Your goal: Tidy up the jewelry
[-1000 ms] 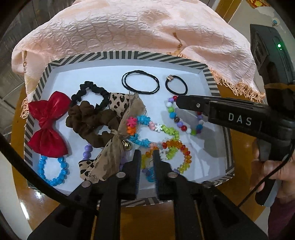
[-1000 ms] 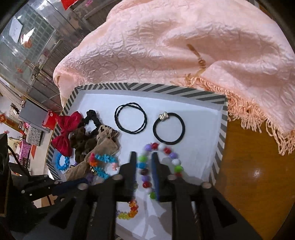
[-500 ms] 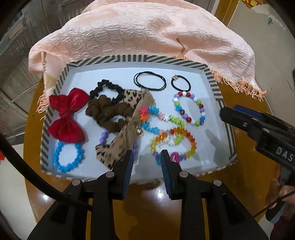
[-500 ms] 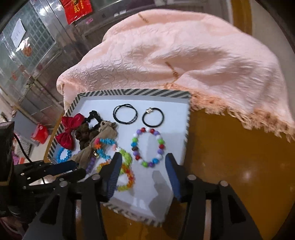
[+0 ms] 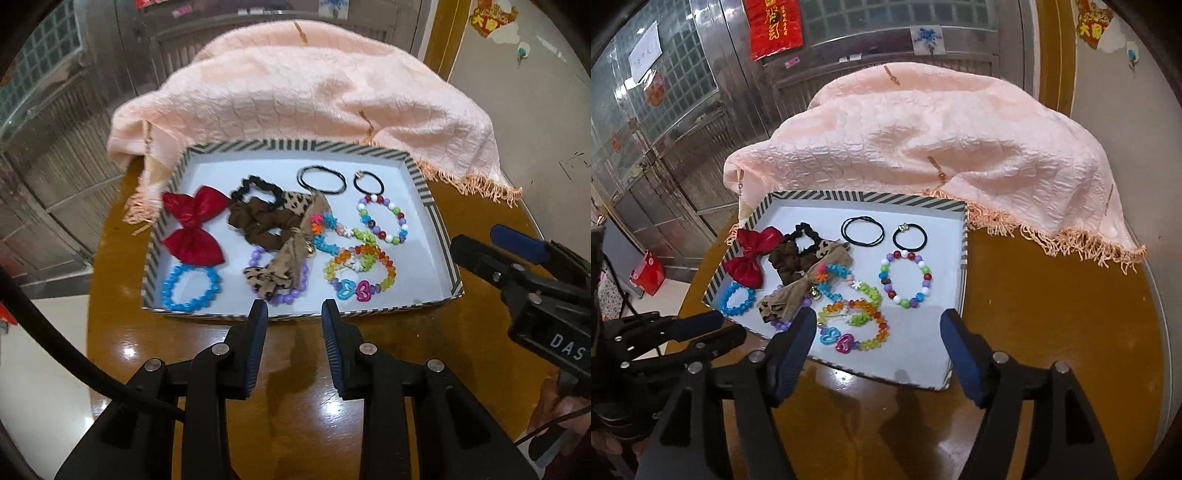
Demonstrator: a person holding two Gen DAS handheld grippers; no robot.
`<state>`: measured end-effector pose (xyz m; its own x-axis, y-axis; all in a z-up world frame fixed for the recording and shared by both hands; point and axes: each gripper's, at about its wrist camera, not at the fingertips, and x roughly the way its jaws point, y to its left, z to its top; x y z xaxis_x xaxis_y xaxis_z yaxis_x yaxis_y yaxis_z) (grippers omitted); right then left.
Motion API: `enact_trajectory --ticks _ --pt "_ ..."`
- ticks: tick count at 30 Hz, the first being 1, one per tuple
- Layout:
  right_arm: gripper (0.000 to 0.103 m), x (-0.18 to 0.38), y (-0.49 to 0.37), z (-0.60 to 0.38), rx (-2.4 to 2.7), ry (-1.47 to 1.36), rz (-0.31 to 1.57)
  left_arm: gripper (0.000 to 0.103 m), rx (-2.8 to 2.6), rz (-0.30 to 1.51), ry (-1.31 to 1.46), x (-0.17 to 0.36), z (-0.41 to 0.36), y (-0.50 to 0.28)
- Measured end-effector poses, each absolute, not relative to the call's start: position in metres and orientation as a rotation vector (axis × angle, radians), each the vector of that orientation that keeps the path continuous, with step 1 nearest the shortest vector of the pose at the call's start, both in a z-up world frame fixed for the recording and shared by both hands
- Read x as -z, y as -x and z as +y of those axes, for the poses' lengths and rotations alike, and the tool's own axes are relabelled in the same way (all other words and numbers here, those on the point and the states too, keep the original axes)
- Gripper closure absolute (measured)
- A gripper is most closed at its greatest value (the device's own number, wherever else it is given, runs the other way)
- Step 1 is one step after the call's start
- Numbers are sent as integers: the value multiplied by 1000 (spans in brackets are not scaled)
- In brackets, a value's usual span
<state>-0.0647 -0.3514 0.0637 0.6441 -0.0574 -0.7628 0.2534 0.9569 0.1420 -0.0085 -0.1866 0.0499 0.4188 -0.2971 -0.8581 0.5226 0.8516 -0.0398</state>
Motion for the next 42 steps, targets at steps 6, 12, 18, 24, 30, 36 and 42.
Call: enact_trajectory --ticks 6,12,18,24,30,36,42 --pt "23 -73 73 -334 189 -260 819 88 490 951 -224 -68 -165 16" --pt "21 -78 73 -315 179 -233 808 88 460 908 -222 -75 -152 23" --pt "20 -82 75 -310 193 -227 796 88 431 879 -197 -82 -139 24" --pt "20 -84 75 -310 199 -225 798 88 418 864 -193 -85 -134 25" --pt "20 -83 74 -308 199 -220 803 88 414 850 -196 -86 -134 27" --pt "20 -82 73 -310 204 -230 808 88 414 847 -198 -85 -135 26" --pt "20 -83 70 -310 204 -226 810 88 409 846 -192 -85 -132 22"
